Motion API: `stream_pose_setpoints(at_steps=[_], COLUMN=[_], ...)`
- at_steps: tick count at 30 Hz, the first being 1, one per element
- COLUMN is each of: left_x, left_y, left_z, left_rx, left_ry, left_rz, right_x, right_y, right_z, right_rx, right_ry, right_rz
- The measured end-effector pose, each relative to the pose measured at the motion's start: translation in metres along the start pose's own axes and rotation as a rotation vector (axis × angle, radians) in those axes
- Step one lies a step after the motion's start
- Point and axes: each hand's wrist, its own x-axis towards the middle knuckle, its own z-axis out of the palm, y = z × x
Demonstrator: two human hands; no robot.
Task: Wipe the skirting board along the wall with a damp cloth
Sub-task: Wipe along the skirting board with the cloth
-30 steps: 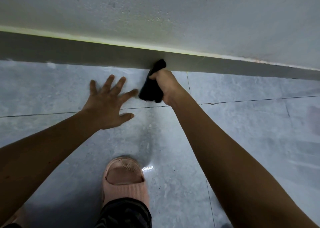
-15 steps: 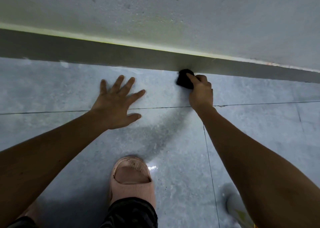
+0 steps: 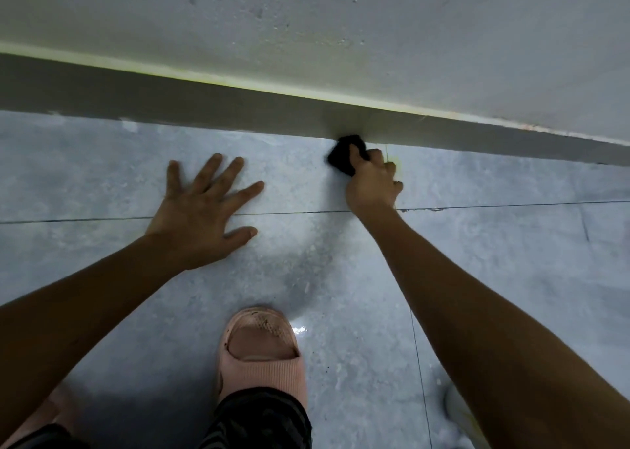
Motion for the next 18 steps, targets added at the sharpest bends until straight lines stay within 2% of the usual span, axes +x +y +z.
stream_pose_setpoints(at_steps=[2,3,5,8,13,15,18], left_x=[0.000,0.001,0.001,0.001,0.000,0.000,0.000], left_y=[0.000,0.000,0.000,0.000,0.000,0.000,0.000], left_z=[0.000,-0.001,-0.002,-0.002,0.000,0.000,-0.001], left_rx=[-0.003,-0.008,-0.017,-0.014,-0.011,-0.008,-0.013], left_ry=[-0.005,-0.006,-0.011,-0.016,0.006,0.013,0.016], left_rz=[-0.002,-0.002,-0.001,0.001,0.001,0.003,0.002], right_x=[-0.007,-0.006,0.002,0.011,0.019,0.027,0.031], right_y=[0.001,0.006,0.020,0.044,0.072,0.067,0.050], right_z=[0.004,0.004,0.001,-0.004,-0.010,-0.011,-0.006], right_rx=[-0.064,-0.087,-0.107,-0.067,0.081,0.013,-0.067], right_ry=[0.060,0.069,0.043,-0.020,0.044,-0.001,-0.133], right_rz=[-0.183,-0.217,-0.168,-0.003,0.196,0.211,0.140])
